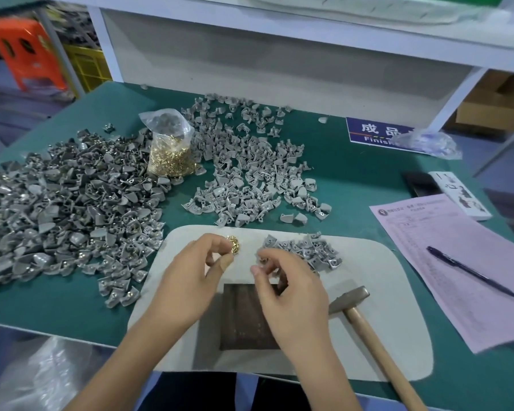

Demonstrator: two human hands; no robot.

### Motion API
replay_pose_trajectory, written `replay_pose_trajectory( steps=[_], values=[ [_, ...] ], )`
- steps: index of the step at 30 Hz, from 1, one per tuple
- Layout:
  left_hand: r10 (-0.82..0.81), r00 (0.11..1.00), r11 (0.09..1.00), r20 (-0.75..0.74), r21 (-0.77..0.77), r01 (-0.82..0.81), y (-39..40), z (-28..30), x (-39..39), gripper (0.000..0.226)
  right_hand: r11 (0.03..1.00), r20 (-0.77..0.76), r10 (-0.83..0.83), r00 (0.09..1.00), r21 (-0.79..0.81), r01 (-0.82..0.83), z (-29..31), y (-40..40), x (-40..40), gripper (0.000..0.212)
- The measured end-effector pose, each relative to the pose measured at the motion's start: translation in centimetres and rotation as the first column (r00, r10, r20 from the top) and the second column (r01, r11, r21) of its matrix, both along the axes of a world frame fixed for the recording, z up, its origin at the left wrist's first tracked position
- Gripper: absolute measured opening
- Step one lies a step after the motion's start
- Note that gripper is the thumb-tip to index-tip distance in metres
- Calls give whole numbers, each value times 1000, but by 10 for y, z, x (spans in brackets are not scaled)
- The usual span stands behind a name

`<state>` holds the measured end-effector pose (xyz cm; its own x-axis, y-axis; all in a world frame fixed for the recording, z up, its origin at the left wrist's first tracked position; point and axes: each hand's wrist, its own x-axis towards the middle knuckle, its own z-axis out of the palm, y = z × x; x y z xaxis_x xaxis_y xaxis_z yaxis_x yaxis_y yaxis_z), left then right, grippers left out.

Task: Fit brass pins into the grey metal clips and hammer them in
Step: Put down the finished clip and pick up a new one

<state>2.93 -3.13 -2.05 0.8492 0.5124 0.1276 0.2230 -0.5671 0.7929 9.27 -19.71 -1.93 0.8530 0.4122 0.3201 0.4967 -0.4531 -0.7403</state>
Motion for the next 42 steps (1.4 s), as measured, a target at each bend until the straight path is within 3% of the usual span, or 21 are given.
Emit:
replay_pose_trajectory(
  steps=[3, 7, 11, 17, 23, 24, 26, 28, 29, 34, 37, 42],
  values=[
    [-67, 992, 921, 109, -375, 104, -14, 10, -3, 14, 972, -112, 173, 979, 183, -151, 3, -4, 6, 18],
    [-79, 993, 814, 83, -570, 112, -19, 15, -1, 9, 944, -178, 216, 960, 290, -159, 6, -9, 10, 22],
    [-81, 992, 757, 94, -641, 122, -18, 15, 1, 13, 944, -141, 203, 969, 292, -155, 6, -10, 9, 22],
    [-103, 992, 753, 76, -645, 128, -11, 19, 1, 28, 947, -96, 184, 978, 283, -151, 6, -10, 8, 14],
    [-139, 983, 869, 123, -461, 181, -16, 12, 11, 17, 963, -148, 135, 980, 253, -95, 6, -9, 3, 13],
    [-114, 986, 913, 118, -378, 151, -13, 10, 16, 15, 965, -151, 133, 980, 245, -93, 7, -9, 3, 13],
    [-21, 999, 998, 41, -65, 24, 0, 4, 28, 9, 969, -154, 140, 978, 223, -103, 8, -9, 2, 11],
    [114, 993, 956, -24, 275, -103, 14, 3, 39, 14, 973, -158, 148, 976, 200, -115, 8, -10, 1, 9],
    [155, 987, 927, -30, 351, -135, 21, 2, 45, 19, 976, -152, 146, 977, 183, -118, 8, -10, 0, 10],
    [249, 949, 923, -194, 343, -172, 32, -8, 74, 40, 993, 7, 120, 993, -7, -120, 8, -5, -7, 10],
    [282, 943, 917, -179, 340, -209, 34, -12, 81, 29, 991, 35, 112, 993, -70, -110, 8, -4, -8, 8],
    [219, 962, 926, -163, 345, -152, 37, -14, 78, 16, 993, 17, 113, 993, -43, -113, 8, -6, -7, 6]
  ],
)
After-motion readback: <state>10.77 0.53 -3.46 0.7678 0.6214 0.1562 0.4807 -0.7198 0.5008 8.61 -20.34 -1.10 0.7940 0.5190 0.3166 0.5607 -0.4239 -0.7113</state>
